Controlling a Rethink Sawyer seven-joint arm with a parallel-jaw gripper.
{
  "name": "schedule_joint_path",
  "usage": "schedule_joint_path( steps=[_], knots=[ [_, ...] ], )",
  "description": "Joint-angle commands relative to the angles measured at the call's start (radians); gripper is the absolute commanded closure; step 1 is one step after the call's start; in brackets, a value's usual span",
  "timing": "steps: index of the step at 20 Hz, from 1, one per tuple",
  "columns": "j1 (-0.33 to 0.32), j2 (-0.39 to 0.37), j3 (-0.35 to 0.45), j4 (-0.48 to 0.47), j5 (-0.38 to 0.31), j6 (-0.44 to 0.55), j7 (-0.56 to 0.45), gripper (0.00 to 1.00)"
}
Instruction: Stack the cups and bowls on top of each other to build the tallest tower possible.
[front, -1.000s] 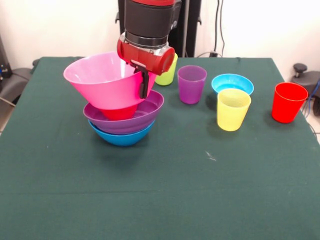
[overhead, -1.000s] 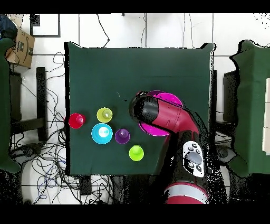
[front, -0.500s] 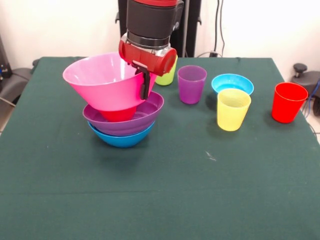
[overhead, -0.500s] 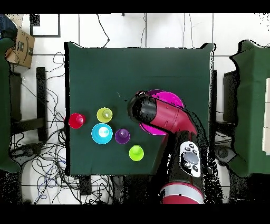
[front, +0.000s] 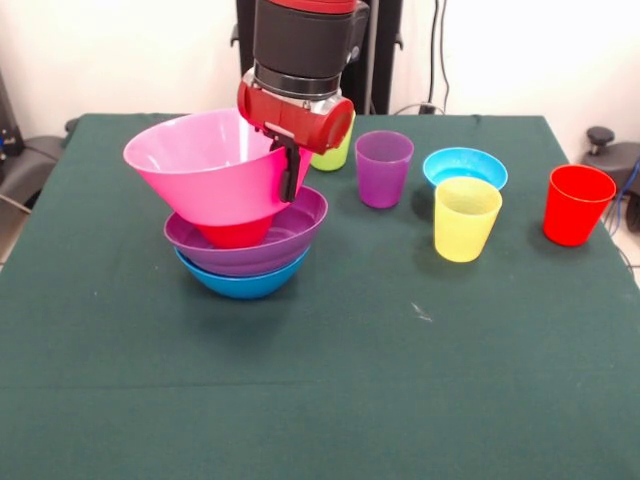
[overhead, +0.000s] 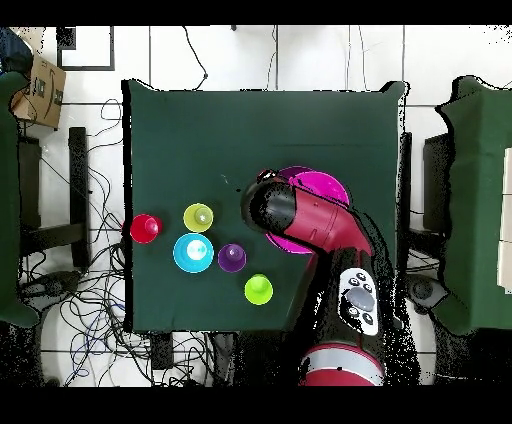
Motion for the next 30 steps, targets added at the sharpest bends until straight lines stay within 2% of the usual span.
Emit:
schedule_joint_path(
  steps=[1, 8, 19, 30],
  knots=[
    [0.018, 0.241, 0.196, -0.013, 0.038, -0.28, 0.21, 1.0],
    [0.021, 0.245, 0.195, -0.014, 0.042, -0.285, 0.215, 1.0],
    [0.071, 0.17, 0.12, 0.018, 0.072, -0.132, 0.216, 1.0],
    [0.1, 0.137, 0.086, 0.029, 0.109, -0.07, 0.211, 1.0]
  ],
)
